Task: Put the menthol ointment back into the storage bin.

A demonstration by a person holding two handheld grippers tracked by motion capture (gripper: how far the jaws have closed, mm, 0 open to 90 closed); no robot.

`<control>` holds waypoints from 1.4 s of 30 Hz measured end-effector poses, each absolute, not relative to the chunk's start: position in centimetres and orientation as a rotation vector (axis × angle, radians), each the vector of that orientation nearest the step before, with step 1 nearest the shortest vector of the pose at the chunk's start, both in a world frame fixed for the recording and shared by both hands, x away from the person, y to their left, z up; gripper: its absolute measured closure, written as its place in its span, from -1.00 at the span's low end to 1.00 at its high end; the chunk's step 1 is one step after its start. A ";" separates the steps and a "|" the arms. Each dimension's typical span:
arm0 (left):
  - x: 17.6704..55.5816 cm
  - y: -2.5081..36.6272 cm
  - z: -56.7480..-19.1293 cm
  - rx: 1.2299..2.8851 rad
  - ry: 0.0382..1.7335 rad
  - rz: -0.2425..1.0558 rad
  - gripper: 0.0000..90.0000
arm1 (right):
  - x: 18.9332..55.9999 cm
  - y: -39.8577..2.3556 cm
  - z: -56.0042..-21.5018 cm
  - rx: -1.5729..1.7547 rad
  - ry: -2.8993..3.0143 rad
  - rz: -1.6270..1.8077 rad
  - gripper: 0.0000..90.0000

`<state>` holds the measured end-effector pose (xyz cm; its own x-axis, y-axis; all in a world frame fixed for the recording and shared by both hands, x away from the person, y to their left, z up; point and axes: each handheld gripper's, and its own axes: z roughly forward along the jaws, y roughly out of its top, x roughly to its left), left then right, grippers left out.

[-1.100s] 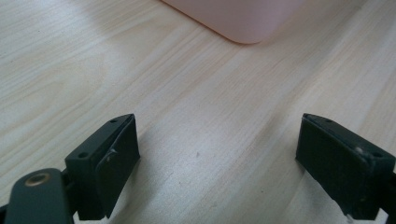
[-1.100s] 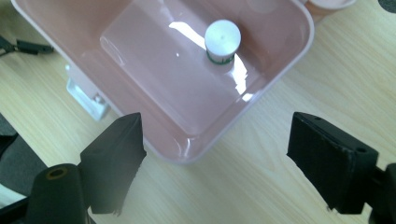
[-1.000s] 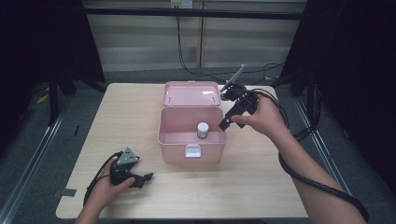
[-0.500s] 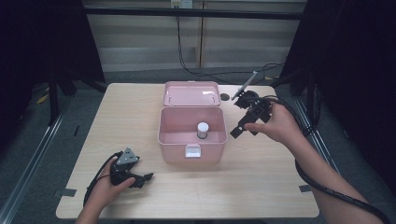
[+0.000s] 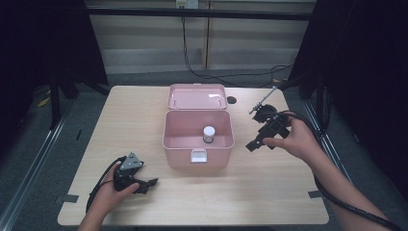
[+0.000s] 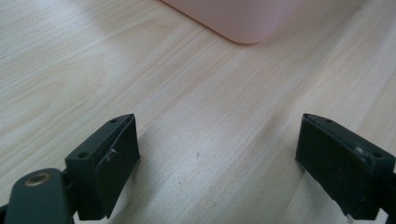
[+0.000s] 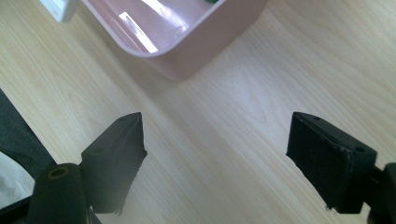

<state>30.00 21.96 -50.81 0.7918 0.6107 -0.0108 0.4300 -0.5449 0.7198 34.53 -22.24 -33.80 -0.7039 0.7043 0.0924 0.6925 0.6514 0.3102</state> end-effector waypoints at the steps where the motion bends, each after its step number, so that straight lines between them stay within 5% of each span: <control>1: 30.0 22.0 -50.8 2.232 0.766 0.312 -0.72 | 34.4 -22.4 -34.1 1.192 2.827 0.515 -0.58; 42: 29.9 22.0 -50.8 2.230 0.770 0.309 -0.72 | 31.2 -26.7 -48.6 1.057 2.745 0.924 -0.63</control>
<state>29.92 21.98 -50.81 0.7904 0.6125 -0.0136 0.4332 -0.5431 0.7193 31.17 -26.73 -48.62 -0.7633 0.6275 0.1536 0.5928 0.5857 0.5527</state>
